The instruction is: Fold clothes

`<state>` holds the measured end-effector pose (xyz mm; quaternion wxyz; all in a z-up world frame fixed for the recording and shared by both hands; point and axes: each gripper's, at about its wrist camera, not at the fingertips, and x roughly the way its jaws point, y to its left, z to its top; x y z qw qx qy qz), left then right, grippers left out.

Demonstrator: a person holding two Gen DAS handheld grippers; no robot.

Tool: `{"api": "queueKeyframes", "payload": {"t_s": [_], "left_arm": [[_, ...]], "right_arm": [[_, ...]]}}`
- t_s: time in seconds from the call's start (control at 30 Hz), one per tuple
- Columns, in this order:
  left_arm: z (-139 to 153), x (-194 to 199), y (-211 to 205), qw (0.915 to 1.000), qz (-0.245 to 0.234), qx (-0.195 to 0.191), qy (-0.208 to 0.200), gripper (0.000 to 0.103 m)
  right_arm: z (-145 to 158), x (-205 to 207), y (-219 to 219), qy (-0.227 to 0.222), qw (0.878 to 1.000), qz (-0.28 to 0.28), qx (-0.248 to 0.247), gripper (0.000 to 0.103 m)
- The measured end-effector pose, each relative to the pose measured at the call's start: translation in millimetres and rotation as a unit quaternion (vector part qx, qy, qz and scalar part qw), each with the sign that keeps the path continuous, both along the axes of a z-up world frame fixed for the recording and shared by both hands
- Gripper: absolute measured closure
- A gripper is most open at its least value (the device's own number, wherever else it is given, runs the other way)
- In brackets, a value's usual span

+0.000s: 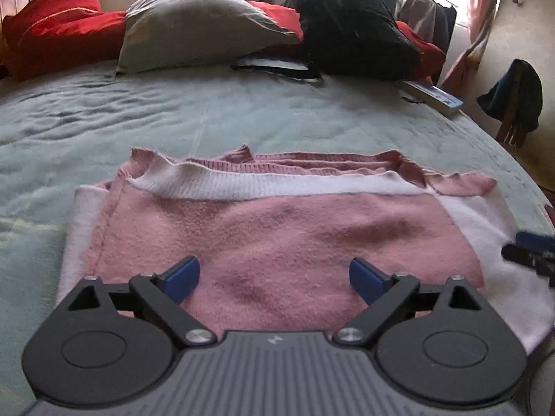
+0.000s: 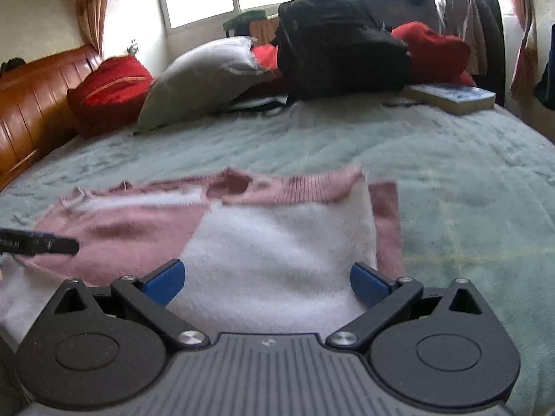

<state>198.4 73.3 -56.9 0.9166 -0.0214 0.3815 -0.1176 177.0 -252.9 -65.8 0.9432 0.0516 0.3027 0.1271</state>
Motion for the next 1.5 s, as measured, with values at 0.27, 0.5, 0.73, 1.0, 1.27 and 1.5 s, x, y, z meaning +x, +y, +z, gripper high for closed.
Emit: {"api": "queueKeyframes", "payload": {"t_s": [0.27, 0.5, 0.73, 1.0, 1.27, 1.5], "left_arm": [[-11, -15, 1, 0.9998, 0.015, -0.011, 0.007, 0.005], [16, -36, 3, 0.9996, -0.01, -0.021, -0.015, 0.005], [10, -26, 22, 0.9989, 0.008, -0.016, 0.043, 0.005], [64, -10, 81, 0.9968, 0.004, -0.072, 0.034, 0.004], [53, -13, 108, 0.9968, 0.018, -0.025, 0.074, 0.005], [64, -29, 134, 0.9975, 0.027, -0.003, 0.066, 0.005]], "right_arm": [[-9, 16, 0, 0.023, 1.0, -0.017, 0.006, 0.0], [5, 2, 3, 0.003, 0.999, -0.032, -0.002, 0.0], [-4, -1, -4, 0.041, 0.997, -0.064, 0.011, 0.0], [13, -12, 23, 0.025, 0.999, 0.003, 0.023, 0.0], [32, -11, 79, 0.024, 0.993, 0.113, 0.013, 0.0], [35, -12, 195, 0.009, 0.961, 0.273, -0.045, 0.0]]}}
